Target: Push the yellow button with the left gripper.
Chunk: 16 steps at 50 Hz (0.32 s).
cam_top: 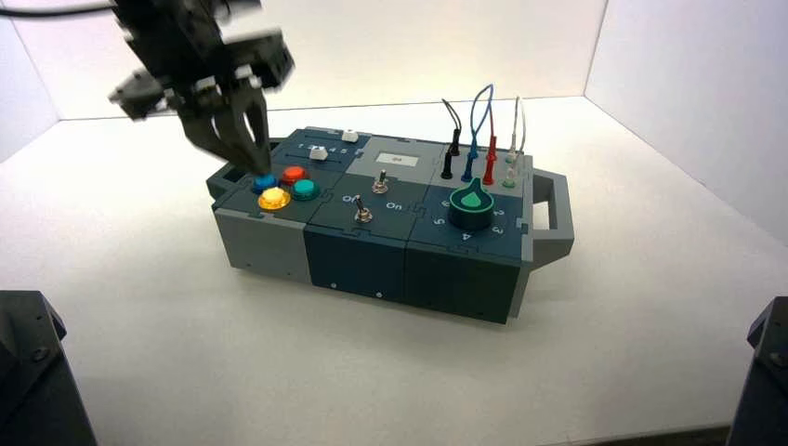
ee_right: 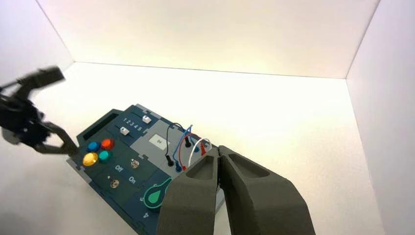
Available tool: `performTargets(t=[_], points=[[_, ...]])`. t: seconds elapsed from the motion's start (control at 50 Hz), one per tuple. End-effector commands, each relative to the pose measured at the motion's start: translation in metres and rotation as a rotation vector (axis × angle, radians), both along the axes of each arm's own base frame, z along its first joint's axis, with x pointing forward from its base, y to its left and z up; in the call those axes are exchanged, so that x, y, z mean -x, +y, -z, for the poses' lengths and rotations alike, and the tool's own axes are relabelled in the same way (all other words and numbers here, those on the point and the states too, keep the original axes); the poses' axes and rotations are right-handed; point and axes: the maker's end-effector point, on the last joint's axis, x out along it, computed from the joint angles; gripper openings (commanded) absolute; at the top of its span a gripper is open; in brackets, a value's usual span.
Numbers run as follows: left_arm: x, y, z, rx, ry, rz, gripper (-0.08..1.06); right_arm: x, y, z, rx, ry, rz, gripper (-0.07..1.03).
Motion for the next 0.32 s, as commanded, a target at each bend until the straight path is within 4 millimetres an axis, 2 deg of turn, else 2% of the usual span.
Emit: performTargets(t=[0.02,0.32], points=[[-0.005,-0.002,-0.019,0.035,-0.061,-0.011,-0.03,-0.002,0.001,-0.006,-0.009,-0.013,-0.001,-0.02],[-0.006,-0.003,-0.035,0.066,-0.107,-0.021,-0.03,-0.002,0.001,-0.006,-0.01,-0.009,-0.002,-0.02]])
